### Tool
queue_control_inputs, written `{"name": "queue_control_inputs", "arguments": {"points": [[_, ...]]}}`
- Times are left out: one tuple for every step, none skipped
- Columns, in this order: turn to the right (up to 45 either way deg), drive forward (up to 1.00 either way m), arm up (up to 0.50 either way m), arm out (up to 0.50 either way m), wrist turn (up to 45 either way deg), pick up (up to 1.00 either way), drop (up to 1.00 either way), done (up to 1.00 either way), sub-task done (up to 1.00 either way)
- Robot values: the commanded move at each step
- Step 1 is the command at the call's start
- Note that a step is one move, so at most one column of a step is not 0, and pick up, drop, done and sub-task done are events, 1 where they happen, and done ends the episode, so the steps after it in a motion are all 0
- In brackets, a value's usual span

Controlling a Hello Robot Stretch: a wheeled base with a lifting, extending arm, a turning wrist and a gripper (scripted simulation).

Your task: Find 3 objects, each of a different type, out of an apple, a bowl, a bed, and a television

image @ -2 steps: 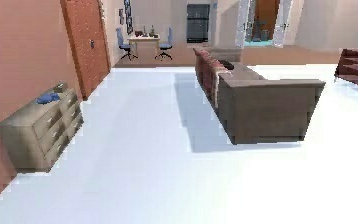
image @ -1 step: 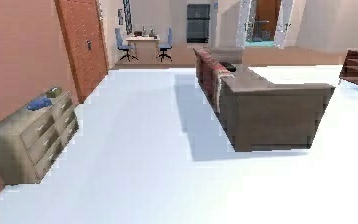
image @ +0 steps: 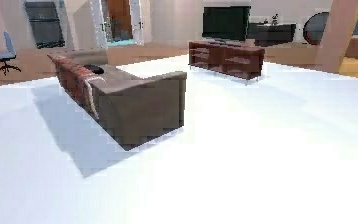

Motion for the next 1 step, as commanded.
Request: {"name": "queue_control_inputs", "arguments": {"points": [[0.0, 0.50, 0.00, 0.00, 0.0, 0.00, 0.00, 0.00, 0.00]]}}
